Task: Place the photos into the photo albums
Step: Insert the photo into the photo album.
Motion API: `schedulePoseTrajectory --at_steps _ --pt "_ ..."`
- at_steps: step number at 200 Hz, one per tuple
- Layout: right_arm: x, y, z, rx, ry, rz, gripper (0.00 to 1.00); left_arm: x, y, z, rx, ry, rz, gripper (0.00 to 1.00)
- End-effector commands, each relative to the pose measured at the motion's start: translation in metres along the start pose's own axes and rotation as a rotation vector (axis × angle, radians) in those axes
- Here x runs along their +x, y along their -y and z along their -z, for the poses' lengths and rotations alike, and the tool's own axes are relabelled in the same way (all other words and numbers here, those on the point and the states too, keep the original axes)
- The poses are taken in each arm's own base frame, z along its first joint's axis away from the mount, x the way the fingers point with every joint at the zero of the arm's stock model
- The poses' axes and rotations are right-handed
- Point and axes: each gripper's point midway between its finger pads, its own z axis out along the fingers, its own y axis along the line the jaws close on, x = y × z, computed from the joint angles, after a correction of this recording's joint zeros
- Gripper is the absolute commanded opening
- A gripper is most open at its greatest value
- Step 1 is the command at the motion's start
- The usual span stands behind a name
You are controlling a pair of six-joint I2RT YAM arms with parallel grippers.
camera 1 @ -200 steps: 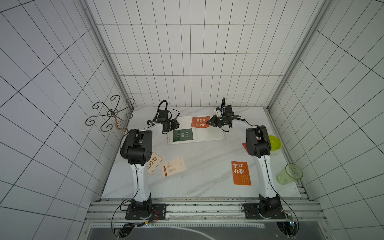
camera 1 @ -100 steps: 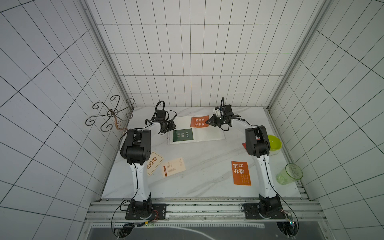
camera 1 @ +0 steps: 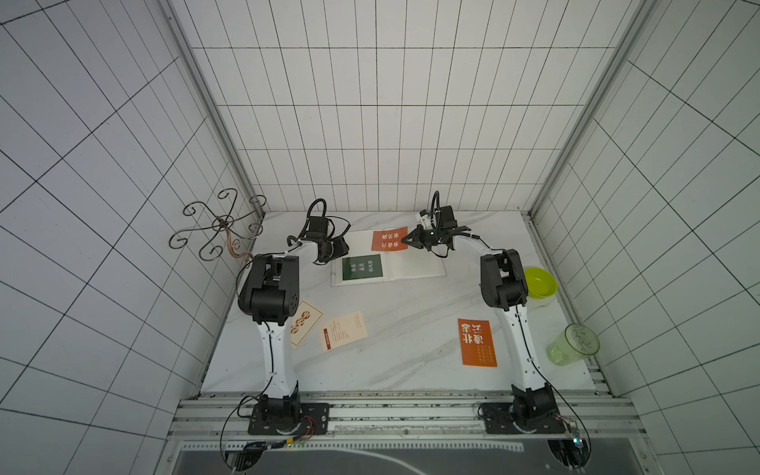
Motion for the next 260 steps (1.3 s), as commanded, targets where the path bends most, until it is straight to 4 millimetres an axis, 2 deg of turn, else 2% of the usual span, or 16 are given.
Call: schedulePoseTrajectory --at_steps 1,35,54,71,104,132,175,217,260 --pt "-0.016 -0.019 -0.007 -0.045 0.024 0.038 0.0 0.025 0.005 -0.02 0.021 -0.076 -0.013 0.58" --pt "-0.021 -0.018 -0.009 -0.051 0.045 0.045 0.04 0.026 0.008 -0.021 0.025 -0.078 -0.016 0.58" --pt "-0.026 -0.014 -0.007 -0.028 0.068 0.038 0.13 0.026 0.009 -0.02 0.026 -0.078 -0.019 0.58" --pt "-0.033 -0.004 0.0 0.007 0.098 -0.005 0.23 0.025 0.009 -0.02 0.027 -0.076 -0.02 0.58" --pt "-0.045 0.01 0.019 0.082 0.172 -0.043 0.29 0.024 0.01 -0.018 0.027 -0.073 -0.018 0.58" --pt "-0.049 0.008 0.022 0.088 0.193 -0.036 0.27 0.026 0.009 -0.02 0.028 -0.078 -0.015 0.59" --pt "-0.048 0.013 0.013 0.061 0.185 -0.043 0.14 0.028 0.008 -0.022 0.027 -0.085 -0.012 0.58" --pt "-0.045 0.011 0.0 0.007 0.159 -0.034 0.14 0.031 0.007 -0.023 0.031 -0.093 -0.008 0.58" --pt "-0.046 0.017 -0.004 0.01 0.166 -0.045 0.13 0.031 0.007 -0.023 0.029 -0.092 -0.009 0.58"
